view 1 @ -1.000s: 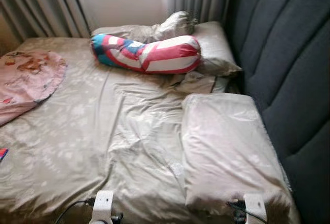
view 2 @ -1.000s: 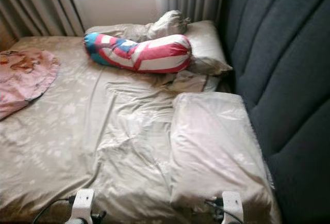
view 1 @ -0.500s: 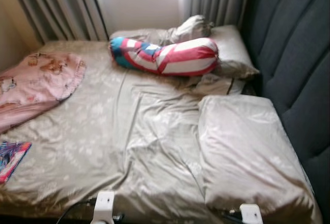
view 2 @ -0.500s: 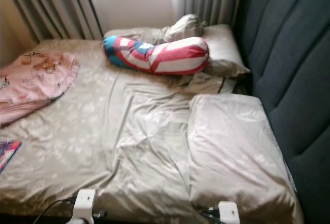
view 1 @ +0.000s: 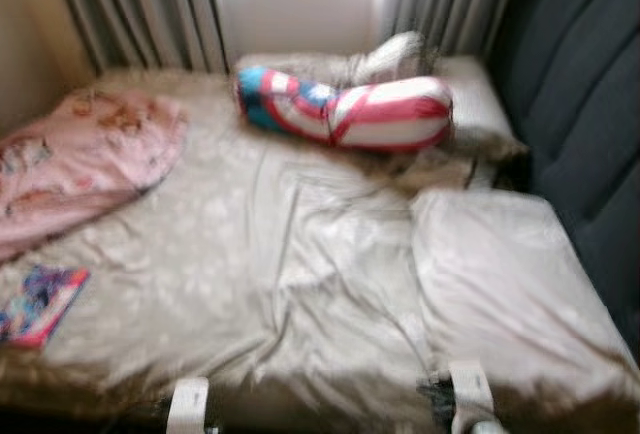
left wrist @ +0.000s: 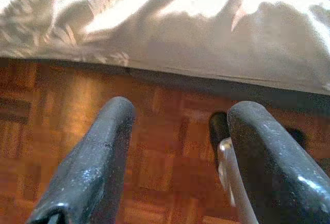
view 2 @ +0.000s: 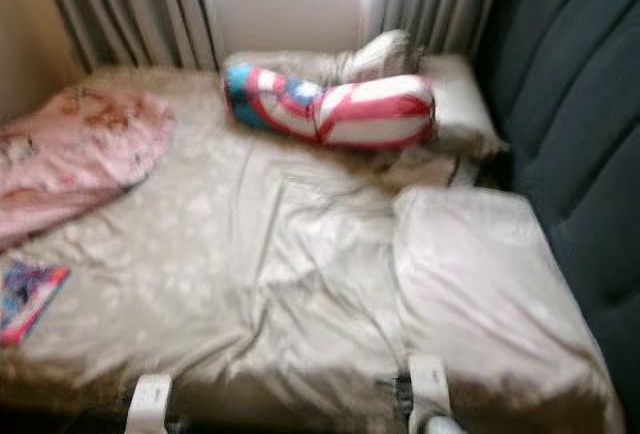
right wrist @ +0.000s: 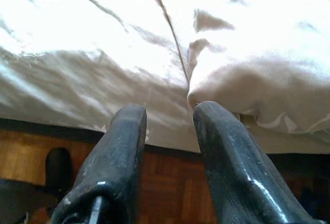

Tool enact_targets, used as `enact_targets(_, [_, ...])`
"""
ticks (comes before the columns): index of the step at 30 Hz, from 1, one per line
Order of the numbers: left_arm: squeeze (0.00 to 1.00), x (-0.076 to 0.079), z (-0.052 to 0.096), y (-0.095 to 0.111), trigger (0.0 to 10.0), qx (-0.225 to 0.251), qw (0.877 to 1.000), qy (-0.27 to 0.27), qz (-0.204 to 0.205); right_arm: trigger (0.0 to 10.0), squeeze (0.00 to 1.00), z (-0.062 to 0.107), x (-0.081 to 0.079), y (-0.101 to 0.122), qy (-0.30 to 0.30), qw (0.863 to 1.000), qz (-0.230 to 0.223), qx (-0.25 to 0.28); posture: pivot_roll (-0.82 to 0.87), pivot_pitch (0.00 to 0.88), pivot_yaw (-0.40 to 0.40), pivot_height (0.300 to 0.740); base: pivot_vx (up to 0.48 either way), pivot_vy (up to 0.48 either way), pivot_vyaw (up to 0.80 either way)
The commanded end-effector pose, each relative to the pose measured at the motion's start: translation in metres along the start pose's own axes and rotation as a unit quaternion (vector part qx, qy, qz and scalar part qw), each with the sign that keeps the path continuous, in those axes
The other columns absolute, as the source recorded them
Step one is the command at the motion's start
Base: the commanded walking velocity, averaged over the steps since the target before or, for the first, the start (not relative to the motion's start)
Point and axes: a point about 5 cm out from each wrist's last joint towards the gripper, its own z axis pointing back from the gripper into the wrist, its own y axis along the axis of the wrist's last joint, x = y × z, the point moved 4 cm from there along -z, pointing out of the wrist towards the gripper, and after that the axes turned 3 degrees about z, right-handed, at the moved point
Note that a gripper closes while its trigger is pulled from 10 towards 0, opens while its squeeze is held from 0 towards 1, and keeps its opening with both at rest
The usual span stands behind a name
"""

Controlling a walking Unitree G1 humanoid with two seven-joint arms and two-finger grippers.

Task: Clean up the room

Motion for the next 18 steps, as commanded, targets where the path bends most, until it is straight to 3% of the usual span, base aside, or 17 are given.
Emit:
enact_targets(1, [0.00,0.005,0.000,-0.001,10.0,-0.003,1.000,-0.004,0.003,10.0,0.00,0.002,0.006,-0.006,-0.008,1.000,-0.011,-0.010,-0.14,0.000,-0.002,0.740,0.000,0.307,0.00])
enact_targets(11, [0.00,0.005,0.000,-0.001,10.0,-0.004,1.000,-0.004,0.003,10.0,0.00,0.007,-0.011,-0.032,0.002,1.000,-0.011,-0.028,-0.13,0.000,-0.003,0.740,0.000,0.306,0.00])
enact_targets(18, [0.00,0.005,0.000,-0.002,10.0,-0.004,1.000,-0.005,0.002,10.0,0.00,0.010,-0.010,-0.037,0.002,1.000,-0.011,-0.027,-0.13,0.000,-0.005,0.740,0.000,0.305,0.00])
